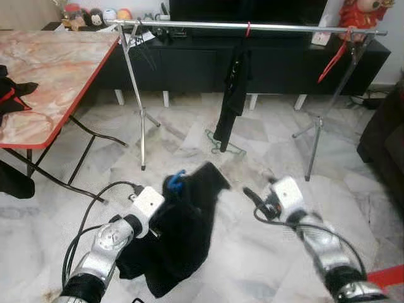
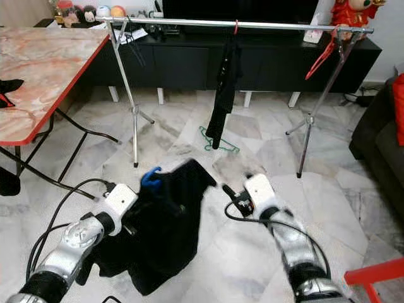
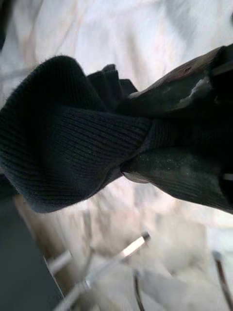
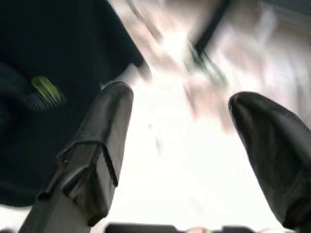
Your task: Hang hanger
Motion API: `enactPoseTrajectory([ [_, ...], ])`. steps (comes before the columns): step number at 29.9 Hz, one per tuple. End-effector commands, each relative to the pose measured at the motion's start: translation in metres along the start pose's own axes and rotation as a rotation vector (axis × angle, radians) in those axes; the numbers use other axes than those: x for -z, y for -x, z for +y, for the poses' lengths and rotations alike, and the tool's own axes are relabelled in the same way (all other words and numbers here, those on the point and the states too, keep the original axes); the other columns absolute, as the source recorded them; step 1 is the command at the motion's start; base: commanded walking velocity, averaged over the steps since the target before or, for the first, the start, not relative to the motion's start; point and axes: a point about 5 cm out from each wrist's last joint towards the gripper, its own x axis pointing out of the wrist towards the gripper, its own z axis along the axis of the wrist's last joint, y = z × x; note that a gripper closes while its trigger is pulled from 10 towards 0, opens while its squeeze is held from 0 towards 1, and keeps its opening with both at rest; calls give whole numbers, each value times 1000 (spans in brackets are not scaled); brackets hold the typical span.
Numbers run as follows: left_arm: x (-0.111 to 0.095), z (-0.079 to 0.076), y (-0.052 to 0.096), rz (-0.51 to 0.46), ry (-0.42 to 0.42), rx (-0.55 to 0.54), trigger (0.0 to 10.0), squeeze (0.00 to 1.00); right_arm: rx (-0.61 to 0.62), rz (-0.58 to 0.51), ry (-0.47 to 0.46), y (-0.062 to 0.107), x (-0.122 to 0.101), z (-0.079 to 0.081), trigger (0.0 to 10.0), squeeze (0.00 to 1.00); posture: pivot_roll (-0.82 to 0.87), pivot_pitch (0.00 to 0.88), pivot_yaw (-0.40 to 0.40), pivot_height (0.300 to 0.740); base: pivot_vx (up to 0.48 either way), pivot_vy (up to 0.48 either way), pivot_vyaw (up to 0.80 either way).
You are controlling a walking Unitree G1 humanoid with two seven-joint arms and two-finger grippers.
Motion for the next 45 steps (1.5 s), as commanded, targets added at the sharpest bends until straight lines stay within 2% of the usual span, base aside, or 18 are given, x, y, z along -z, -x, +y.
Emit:
enactPoseTrajectory([
  [1,-3,5,2,-37,22,-64,10000,0,97,84,-90,5,18,-2,10000,0,-71,18,-41,740,0,0,0],
  [2,0,8,6,-33,47,-92,10000,0,147,167,-162,12,39,4,10000,0,-66,15,-39,740,0,0,0],
  [5,3,13,10,-28,31,-150,10000,0,180,237,-191,20,56,11,10000,0,-61,9,-37,740,0,0,0],
  [7,4,17,17,-32,30,-187,10000,0,228,316,-251,29,74,16,10000,0,-54,0,-36,740,0,0,0],
  [9,5,20,23,-46,31,-201,10000,0,296,383,-370,38,89,20,10000,0,-47,0,-36,740,0,0,0],
  [10,5,20,23,-46,31,-201,10000,0,296,383,-370,38,89,20,10000,0,-47,0,-36,740,0,0,0],
  [11,4,21,30,-61,60,-213,10000,0,368,441,-461,48,103,22,10000,0,-37,0,-37,740,0,0,0],
  [13,4,22,32,-68,76,-219,10000,0,388,461,-465,52,108,22,10000,0,-32,0,-38,740,0,0,0],
  [15,2,23,36,-85,99,-254,10000,0,442,493,-511,61,118,25,10000,0,-34,0,-38,740,0,0,0],
  [18,1,23,36,-86,104,-265,10000,0,439,495,-503,62,119,27,10000,0,-41,0,-34,740,160,0,0],
  [24,-3,14,28,-84,108,-231,10000,0,424,529,-510,67,126,34,10000,0,-56,0,-26,740,480,0,0],
  [34,0,13,30,-70,117,-235,10000,0,393,548,-487,69,129,38,10000,0,-51,0,-30,740,480,0,0],
  [41,6,13,33,-44,126,-257,10000,0,326,569,-433,71,132,45,10000,0,-52,0,-34,740,480,0,0],
  [45,9,17,35,-30,133,-284,10000,0,305,583,-423,73,135,48,10000,0,-49,0,-35,740,480,0,672],
])
